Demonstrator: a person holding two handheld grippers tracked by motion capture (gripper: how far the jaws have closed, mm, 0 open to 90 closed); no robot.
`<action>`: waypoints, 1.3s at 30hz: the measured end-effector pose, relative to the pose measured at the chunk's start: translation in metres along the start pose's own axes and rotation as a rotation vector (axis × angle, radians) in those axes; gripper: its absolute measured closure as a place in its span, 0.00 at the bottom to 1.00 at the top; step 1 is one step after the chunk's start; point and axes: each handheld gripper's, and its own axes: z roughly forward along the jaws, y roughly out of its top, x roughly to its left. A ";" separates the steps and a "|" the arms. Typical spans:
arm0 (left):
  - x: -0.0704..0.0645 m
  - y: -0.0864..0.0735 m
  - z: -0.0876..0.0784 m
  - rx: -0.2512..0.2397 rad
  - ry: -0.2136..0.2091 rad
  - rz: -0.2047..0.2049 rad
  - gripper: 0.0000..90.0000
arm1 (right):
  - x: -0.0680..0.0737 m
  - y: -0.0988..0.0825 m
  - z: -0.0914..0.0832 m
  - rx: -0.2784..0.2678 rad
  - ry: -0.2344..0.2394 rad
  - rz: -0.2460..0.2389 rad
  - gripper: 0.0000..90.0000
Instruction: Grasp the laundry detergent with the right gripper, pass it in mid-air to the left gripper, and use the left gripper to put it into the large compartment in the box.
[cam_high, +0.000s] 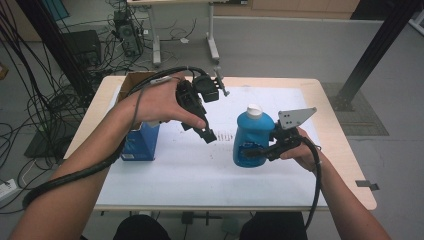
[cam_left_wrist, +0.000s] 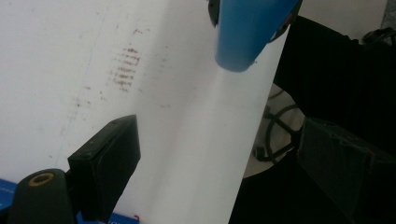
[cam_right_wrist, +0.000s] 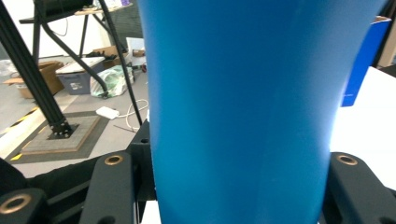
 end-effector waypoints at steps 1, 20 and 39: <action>0.000 0.000 0.000 0.000 0.000 0.000 0.15 | 0.000 0.000 0.000 0.000 0.000 0.000 0.49; -0.018 0.018 0.005 -0.025 0.005 0.081 0.14 | 0.006 0.009 0.031 0.029 0.072 -0.027 0.49; -0.031 0.026 0.020 -0.018 0.016 0.131 0.11 | 0.011 0.012 0.050 0.052 0.098 -0.042 0.49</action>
